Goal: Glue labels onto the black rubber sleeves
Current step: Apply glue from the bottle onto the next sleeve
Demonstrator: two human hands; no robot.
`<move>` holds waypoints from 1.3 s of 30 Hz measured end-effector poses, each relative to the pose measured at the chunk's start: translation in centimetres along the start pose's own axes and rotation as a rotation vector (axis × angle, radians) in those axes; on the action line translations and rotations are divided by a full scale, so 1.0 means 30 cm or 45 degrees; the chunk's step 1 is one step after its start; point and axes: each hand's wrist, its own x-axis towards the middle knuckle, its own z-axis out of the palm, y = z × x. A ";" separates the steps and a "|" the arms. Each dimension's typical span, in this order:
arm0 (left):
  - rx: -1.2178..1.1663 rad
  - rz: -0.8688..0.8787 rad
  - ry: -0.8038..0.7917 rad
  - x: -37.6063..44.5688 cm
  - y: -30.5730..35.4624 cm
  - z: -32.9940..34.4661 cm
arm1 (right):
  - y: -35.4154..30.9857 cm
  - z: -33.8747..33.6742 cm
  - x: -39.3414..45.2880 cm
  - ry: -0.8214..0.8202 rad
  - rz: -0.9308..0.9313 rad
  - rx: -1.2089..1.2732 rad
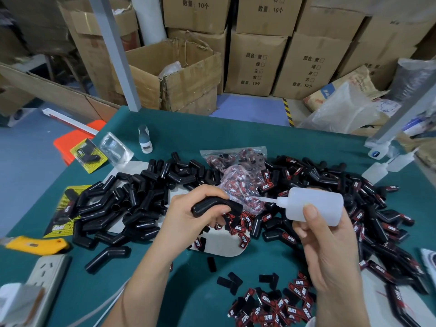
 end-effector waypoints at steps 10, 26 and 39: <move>-0.172 -0.024 0.072 0.004 0.005 0.012 | -0.010 -0.001 -0.005 -0.011 0.000 -0.010; -0.139 -0.011 -0.208 0.006 0.006 -0.004 | -0.028 0.016 -0.020 0.028 -0.090 -0.210; -0.216 -0.003 -0.150 -0.025 0.039 0.008 | -0.070 0.013 -0.063 0.001 -0.192 -0.207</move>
